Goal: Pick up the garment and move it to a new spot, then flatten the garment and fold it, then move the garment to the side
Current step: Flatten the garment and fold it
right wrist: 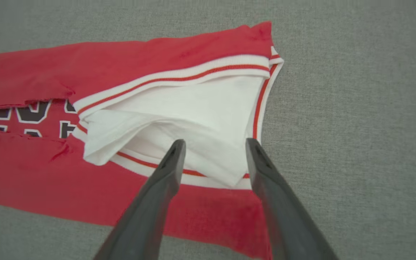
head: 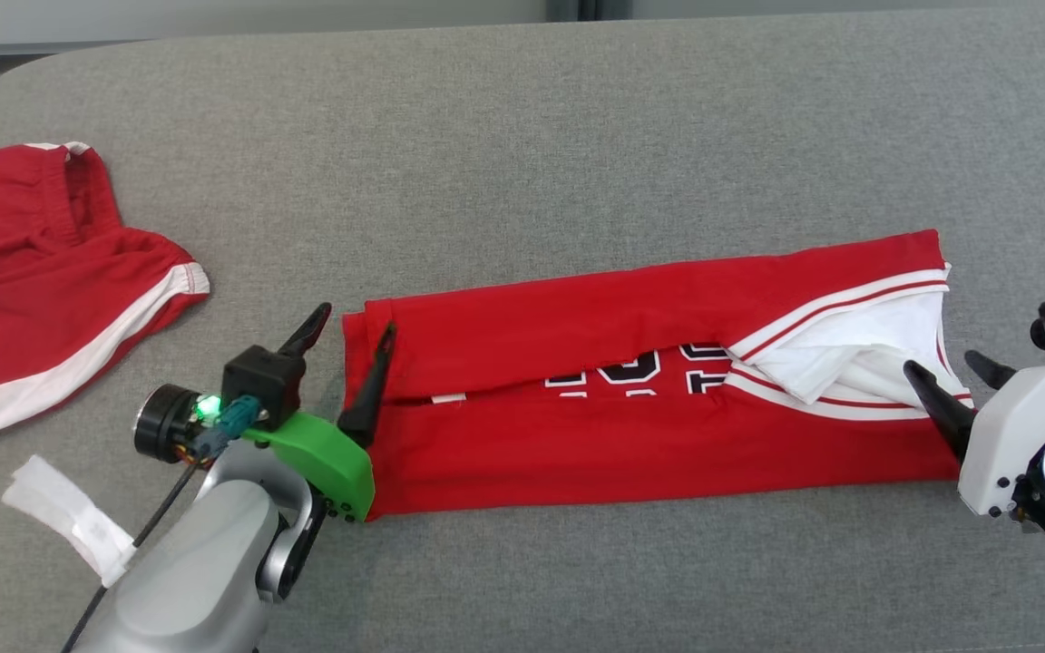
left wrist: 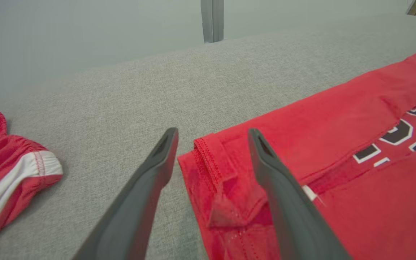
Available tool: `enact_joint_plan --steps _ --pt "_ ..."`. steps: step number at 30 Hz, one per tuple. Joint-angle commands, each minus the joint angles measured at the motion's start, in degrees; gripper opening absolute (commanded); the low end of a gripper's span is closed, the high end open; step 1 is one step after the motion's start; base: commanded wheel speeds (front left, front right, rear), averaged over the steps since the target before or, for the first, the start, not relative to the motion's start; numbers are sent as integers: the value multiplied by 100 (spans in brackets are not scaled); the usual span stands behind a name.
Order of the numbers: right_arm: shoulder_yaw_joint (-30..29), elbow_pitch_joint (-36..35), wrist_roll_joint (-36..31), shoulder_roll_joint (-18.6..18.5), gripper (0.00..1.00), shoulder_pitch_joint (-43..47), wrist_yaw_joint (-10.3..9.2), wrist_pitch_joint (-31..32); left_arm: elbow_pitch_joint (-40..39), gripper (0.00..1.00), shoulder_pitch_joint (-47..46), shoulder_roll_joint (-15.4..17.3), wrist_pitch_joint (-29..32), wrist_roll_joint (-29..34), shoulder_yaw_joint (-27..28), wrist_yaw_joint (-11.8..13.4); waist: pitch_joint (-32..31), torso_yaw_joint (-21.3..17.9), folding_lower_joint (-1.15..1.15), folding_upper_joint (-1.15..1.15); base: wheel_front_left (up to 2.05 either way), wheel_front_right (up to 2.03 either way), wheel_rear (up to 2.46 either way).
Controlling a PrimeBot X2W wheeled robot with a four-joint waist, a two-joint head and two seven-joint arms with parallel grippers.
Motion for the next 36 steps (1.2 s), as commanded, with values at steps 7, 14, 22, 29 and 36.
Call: enact_joint_plan --steps 7,14,22,29,36 --pt "-590 -325 -277 454 100 163 -9 130 -1404 100 1232 -378 -17 100 1976 -92 -207 43 0 0 0 0 0" --pt "-1232 -35 -565 925 100 -155 -7 382 -2280 100 2256 -1092 -11 575 3639 -594 -392 117 0 0 0 0 0" --pt "-1443 846 -739 1099 100 -550 -5 357 -2544 100 2698 -1490 -10 1050 4448 -936 -407 288 0 0 0 0 0" --pt "-1508 1856 -992 1098 100 -995 -5 230 -2403 100 2608 -1569 -11 1160 4533 -1044 -253 429 0 0 0 0 0" --pt "-1550 2742 -1318 1156 100 -1396 -5 168 -2238 100 2452 -1510 -11 1140 4344 -1059 -120 537 0 0 0 0 0"
